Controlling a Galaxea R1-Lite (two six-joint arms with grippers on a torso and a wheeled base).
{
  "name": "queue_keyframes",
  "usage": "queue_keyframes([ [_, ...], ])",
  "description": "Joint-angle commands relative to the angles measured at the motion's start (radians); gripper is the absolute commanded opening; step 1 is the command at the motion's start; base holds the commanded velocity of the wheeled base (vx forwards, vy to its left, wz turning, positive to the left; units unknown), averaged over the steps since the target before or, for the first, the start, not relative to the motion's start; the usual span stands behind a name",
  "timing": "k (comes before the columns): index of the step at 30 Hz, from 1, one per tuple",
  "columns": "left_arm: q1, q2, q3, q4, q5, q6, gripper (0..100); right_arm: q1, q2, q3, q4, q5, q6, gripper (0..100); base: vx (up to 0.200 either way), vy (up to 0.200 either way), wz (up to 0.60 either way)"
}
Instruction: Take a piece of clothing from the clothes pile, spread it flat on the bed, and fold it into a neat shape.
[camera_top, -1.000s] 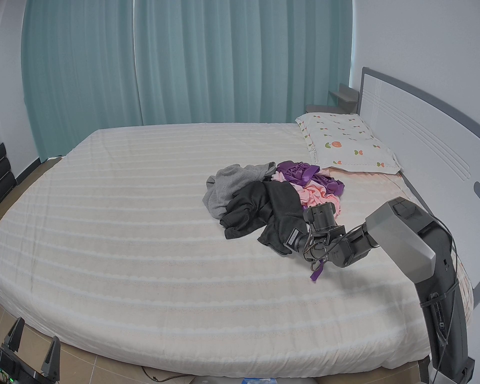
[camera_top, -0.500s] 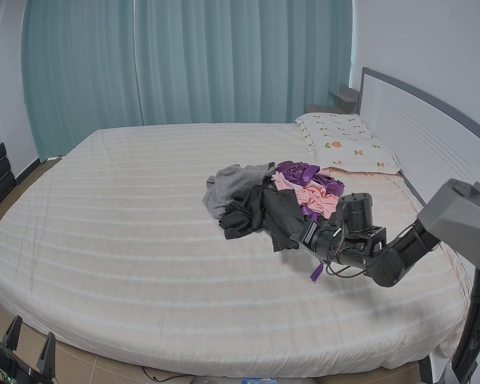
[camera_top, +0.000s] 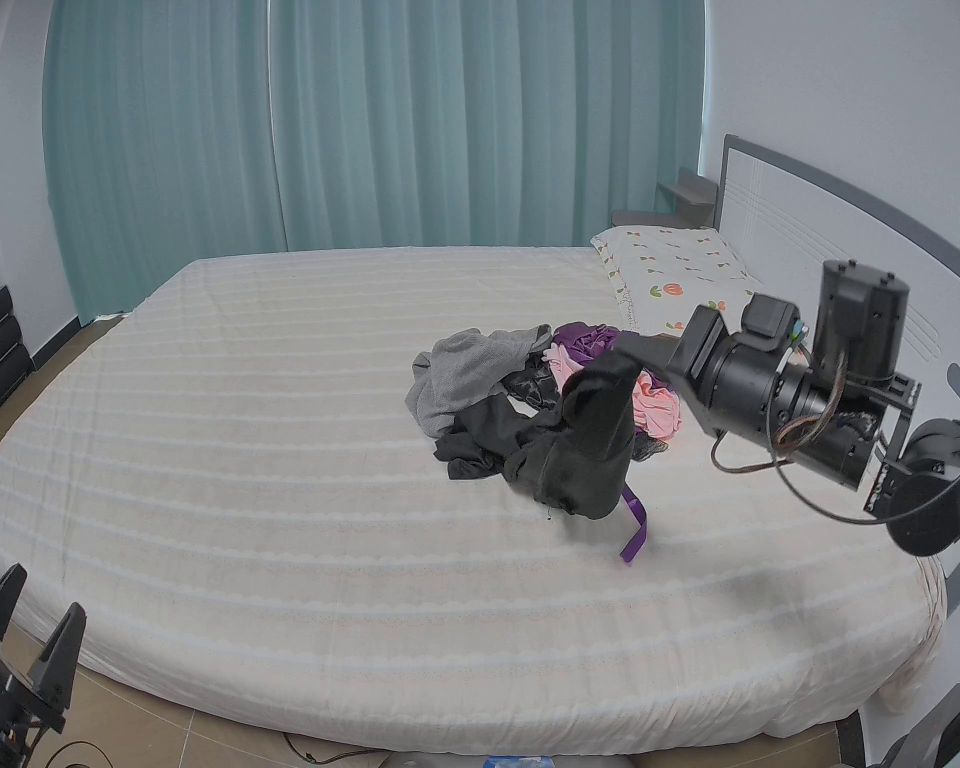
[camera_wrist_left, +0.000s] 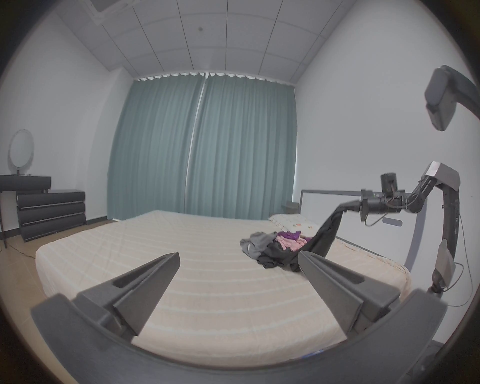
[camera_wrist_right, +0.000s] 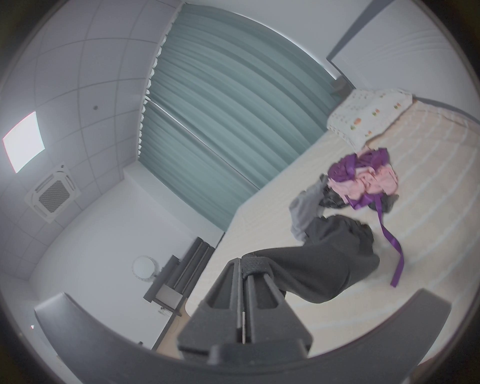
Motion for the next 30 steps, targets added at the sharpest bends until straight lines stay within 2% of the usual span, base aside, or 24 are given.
queue_keyframes([
  [1, -0.043, 0.473, -0.074, -0.125, -0.050, 0.000, 100, 0.007, -0.126, -0.107, 0.062, -0.016, -0.045, 0, 0.000, 0.000, 0.00],
  [7, -0.138, 0.794, -0.074, -0.283, -0.061, -0.016, 100, 0.006, -0.132, -0.091, 0.065, -0.015, -0.067, 0, 0.000, 0.000, 0.00],
  [10, -0.187, 0.892, -0.077, -0.321, -0.059, -0.047, 100, 0.009, -0.132, -0.092, 0.065, -0.015, -0.068, 0, 0.000, 0.000, 0.00],
  [12, -0.262, 1.005, -0.076, -0.377, -0.055, -0.101, 100, 0.013, -0.132, -0.107, 0.065, -0.016, -0.071, 0, 0.000, 0.000, 0.00],
  [15, -0.290, 1.047, -0.074, -0.401, -0.055, -0.127, 100, 0.013, -0.135, -0.112, 0.065, -0.013, -0.073, 0, 0.000, 0.000, 0.00],
  [17, -0.346, 1.153, -0.068, -0.478, -0.059, -0.161, 100, 0.016, -0.133, -0.107, 0.065, -0.012, -0.078, 0, 0.000, 0.000, 0.00],
  [19, -0.359, 1.206, -0.071, -0.510, -0.055, -0.159, 100, 0.021, -0.133, -0.106, 0.065, -0.012, -0.078, 0, 0.000, 0.000, 0.00],
  [24, -0.409, 1.386, -0.074, -0.689, -0.041, -0.159, 100, 0.024, -0.150, -0.092, 0.065, -0.010, -0.078, 0, 0.000, 0.000, 0.00],
  [29, -0.435, 1.507, -0.119, -0.712, -0.029, -0.159, 100, 0.026, -0.152, -0.094, 0.066, -0.010, -0.078, 0, 0.000, 0.000, 0.00],
  [30, -0.442, 1.572, -0.162, -0.716, 0.005, -0.159, 100, 0.026, -0.152, -0.089, 0.066, -0.007, -0.076, 0, 0.000, 0.000, 0.00],
])
